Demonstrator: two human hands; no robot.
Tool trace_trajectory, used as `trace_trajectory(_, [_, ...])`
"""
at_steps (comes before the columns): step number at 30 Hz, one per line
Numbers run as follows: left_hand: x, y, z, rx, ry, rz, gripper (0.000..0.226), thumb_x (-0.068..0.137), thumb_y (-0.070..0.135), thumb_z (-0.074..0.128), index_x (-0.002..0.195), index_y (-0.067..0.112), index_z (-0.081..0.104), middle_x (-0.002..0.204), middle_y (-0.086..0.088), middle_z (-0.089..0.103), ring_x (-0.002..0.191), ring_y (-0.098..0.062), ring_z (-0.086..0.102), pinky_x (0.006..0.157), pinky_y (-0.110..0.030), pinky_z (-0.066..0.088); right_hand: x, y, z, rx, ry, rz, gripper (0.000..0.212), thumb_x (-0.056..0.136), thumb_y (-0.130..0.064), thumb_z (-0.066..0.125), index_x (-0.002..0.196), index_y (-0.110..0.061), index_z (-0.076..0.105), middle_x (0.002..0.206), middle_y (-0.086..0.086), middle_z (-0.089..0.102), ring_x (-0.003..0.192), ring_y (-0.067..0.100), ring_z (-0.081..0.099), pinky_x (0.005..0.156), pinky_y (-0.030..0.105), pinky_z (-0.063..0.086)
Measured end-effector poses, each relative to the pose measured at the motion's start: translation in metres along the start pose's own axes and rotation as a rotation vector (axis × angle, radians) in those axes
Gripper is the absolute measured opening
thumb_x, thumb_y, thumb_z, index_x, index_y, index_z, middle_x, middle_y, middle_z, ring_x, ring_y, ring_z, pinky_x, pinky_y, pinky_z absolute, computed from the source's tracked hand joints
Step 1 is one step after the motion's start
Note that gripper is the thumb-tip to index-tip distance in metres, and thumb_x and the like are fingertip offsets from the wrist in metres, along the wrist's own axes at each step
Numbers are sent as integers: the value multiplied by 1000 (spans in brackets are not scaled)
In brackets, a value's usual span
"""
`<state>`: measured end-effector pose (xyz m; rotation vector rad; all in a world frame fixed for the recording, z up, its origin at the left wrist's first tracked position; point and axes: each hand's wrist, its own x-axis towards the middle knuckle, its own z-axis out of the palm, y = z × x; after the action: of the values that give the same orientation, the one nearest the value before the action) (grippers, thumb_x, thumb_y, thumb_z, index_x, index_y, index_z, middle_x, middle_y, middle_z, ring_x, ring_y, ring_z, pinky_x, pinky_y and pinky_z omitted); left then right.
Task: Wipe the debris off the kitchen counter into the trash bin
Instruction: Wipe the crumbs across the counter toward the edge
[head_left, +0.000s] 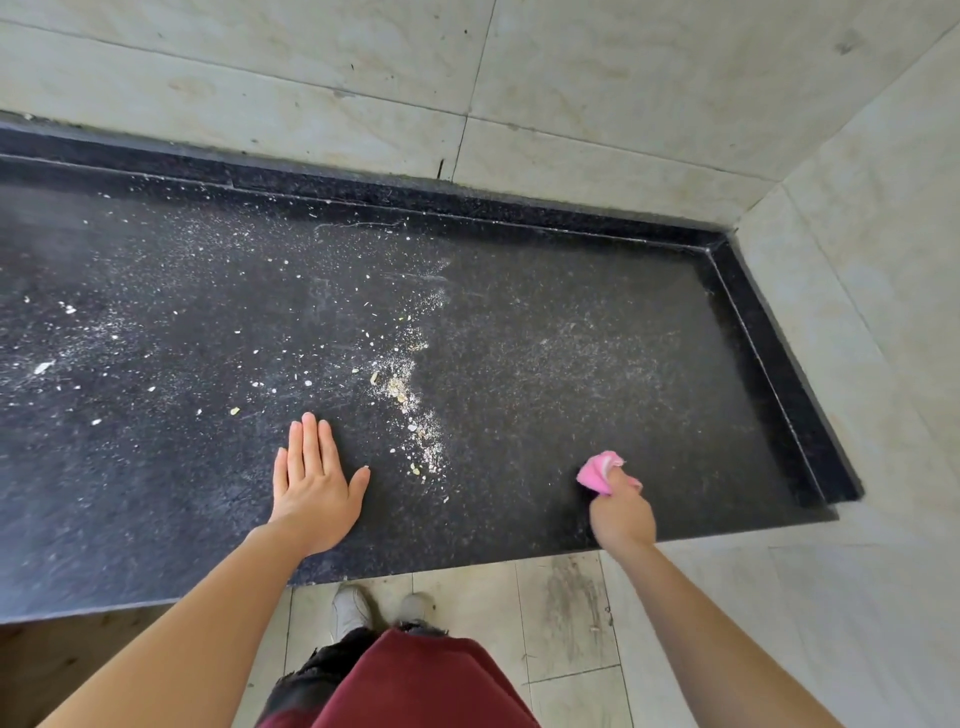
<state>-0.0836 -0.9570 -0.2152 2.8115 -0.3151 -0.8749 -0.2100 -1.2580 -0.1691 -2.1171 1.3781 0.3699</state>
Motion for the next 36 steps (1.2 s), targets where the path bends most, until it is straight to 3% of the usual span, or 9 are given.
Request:
trace_trajectory(9, [2, -2, 2, -8, 17, 14, 77, 99, 51, 16, 147, 5, -22, 154, -11, -30, 142, -24, -28, 117, -40, -12, -93, -75, 97, 16, -262, -299, 59, 94, -7, 36, 146, -34, 30, 115, 14, 58, 103, 32, 58, 79, 31, 42])
trace_trajectory(12, [-2, -10, -3, -42, -1, 67, 74, 100, 46, 22, 149, 5, -17, 156, -10, -28, 143, -25, -26, 118, -39, -9, -105, -100, 105, 195, -446, -325, 55, 93, -9, 35, 138, -38, 44, 92, 2, 55, 78, 22, 58, 76, 38, 52])
trace_trajectory(15, [-12, -35, -11, -108, 101, 47, 72, 101, 42, 25, 150, 4, -11, 158, -9, -22, 145, -24, -21, 119, -39, -7, -83, -110, 85, 280, -335, -300, 56, 91, -7, 34, 137, -35, 49, 73, -5, 55, 56, 12, 50, 55, 28, 46])
trace_trajectory(17, [-18, -56, -14, -110, 179, 1, 71, 101, 40, 26, 150, 3, -9, 159, -11, -18, 146, -25, -18, 119, -40, -5, -56, -104, 62, 239, -214, -273, 55, 91, -12, 34, 138, -36, 47, 81, 0, 62, 65, 16, 55, 62, 30, 46])
trace_trajectory(20, [-23, -98, -17, -99, 243, -82, 72, 100, 39, 28, 150, 0, -5, 159, -14, -14, 146, -29, -15, 120, -43, -1, -22, -97, 48, 131, -120, -159, 58, 88, -26, 30, 143, -44, 35, 108, 3, 61, 89, 26, 58, 87, 42, 51])
trace_trajectory(24, [-23, -139, -21, -36, 259, -74, 77, 98, 47, 29, 151, -1, -2, 159, -15, -12, 147, -29, -13, 120, -43, -1, -39, -108, 63, -5, -110, -147, 57, 96, -14, 34, 148, -37, 28, 138, 12, 46, 121, 37, 48, 98, 38, 37])
trace_trajectory(29, [-20, -156, -20, -30, 259, -53, 86, 93, 59, 28, 152, 3, -1, 160, -14, -8, 147, -28, -10, 119, -44, -1, -115, -155, 132, 12, -204, -265, 60, 97, -11, 36, 148, -40, 25, 130, 18, 53, 107, 34, 54, 84, 33, 41])
trace_trajectory(33, [-19, -155, -21, -47, 216, -50, 86, 93, 60, 27, 151, 5, -6, 159, -13, -14, 147, -27, -14, 119, -43, -4, -158, -181, 183, 36, -349, -363, 60, 96, -14, 36, 146, -45, 26, 125, 14, 54, 105, 33, 56, 86, 36, 44])
trace_trajectory(36, [-19, -158, -23, -37, 190, -34, 86, 94, 59, 25, 151, 5, -10, 158, -13, -18, 146, -28, -17, 118, -42, -6, -169, -196, 197, 183, -482, -339, 56, 95, -18, 35, 140, -50, 37, 118, 6, 57, 86, 19, 52, 74, 31, 42])
